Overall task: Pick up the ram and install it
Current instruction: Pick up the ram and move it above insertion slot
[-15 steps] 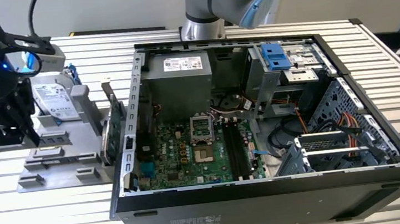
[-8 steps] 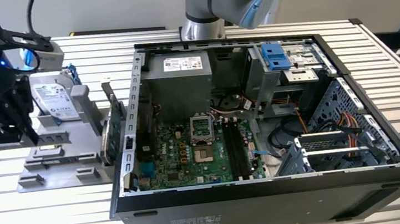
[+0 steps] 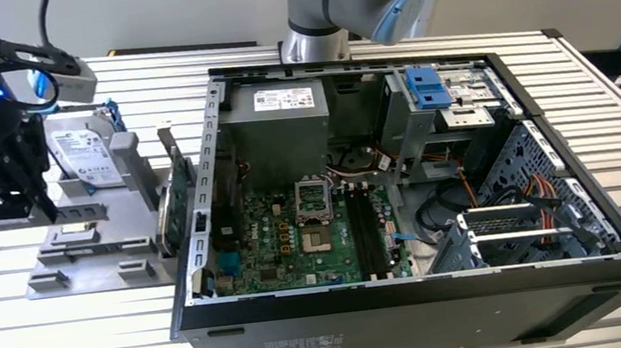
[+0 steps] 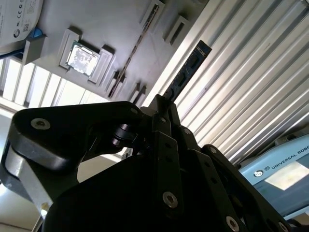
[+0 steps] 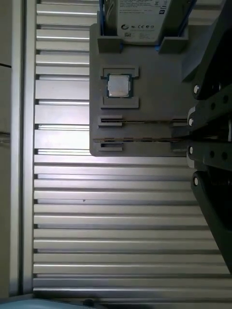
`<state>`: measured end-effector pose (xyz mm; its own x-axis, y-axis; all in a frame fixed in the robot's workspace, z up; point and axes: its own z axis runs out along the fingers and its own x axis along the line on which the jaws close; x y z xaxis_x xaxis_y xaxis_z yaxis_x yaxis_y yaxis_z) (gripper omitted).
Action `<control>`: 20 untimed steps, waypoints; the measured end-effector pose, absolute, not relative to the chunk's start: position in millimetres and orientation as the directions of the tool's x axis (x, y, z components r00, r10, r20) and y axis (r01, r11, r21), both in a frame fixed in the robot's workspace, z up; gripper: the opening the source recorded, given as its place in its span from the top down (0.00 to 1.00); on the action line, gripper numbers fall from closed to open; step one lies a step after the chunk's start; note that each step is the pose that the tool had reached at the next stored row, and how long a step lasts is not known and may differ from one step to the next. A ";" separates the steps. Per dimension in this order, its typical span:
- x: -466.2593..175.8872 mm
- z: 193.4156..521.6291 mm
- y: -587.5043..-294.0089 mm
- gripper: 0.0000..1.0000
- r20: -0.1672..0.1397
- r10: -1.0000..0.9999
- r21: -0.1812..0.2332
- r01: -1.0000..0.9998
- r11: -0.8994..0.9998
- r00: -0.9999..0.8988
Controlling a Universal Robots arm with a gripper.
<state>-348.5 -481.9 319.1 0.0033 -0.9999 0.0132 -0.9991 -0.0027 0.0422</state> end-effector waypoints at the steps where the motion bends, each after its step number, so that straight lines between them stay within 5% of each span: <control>1: -348.5 319.8 -481.9 1.00 0.013 -1.000 0.042 -0.999 -0.003 0.003; 20: -348.5 331.6 -481.9 1.00 0.013 -1.000 0.042 -0.999 -0.003 0.003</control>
<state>-348.5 -481.9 331.6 0.0033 -0.9999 0.0133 -0.9991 -0.0028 0.0423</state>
